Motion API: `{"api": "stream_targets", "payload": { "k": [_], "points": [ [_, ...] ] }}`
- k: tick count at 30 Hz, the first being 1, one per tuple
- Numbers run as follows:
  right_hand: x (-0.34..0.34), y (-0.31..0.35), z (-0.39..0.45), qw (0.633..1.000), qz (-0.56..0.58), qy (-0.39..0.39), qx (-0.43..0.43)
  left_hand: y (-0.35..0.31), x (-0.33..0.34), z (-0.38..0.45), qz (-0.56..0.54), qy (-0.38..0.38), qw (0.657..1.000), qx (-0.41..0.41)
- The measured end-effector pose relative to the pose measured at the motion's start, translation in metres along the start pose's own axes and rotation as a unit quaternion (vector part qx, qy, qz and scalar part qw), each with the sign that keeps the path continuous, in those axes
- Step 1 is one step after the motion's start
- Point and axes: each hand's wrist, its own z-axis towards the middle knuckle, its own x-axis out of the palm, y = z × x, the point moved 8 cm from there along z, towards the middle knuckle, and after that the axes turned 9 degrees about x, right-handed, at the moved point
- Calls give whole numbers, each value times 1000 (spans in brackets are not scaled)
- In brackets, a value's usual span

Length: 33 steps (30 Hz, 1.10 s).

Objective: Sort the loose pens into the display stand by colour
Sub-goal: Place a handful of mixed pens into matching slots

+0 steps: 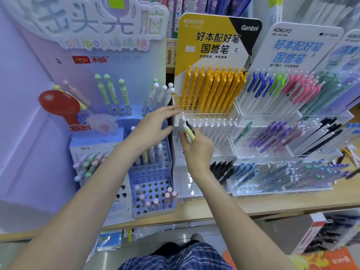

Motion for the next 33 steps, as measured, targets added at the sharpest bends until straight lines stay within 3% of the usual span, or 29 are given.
{"api": "stream_targets", "payload": {
  "k": [3,7,16,21,27,33],
  "points": [
    [-14,-9,0,993,96,30,55,-3,-5,0,-56,-71,996,-1],
    [-50,-12,1,981,171,9,89,-6,0,1,-76,-95,993,-13],
    [-68,-18,8,972,197,-30,121,-11,19,5,-108,-13,993,-49],
    [-71,-20,10,972,199,-26,123,-11,4,6,-45,-84,994,-61],
    [-75,-25,13,969,206,-27,130,-7,-8,19,25,-19,996,-86],
    [-83,-27,20,970,211,-38,116,-23,1,17,57,-11,997,-53]
  ]
}}
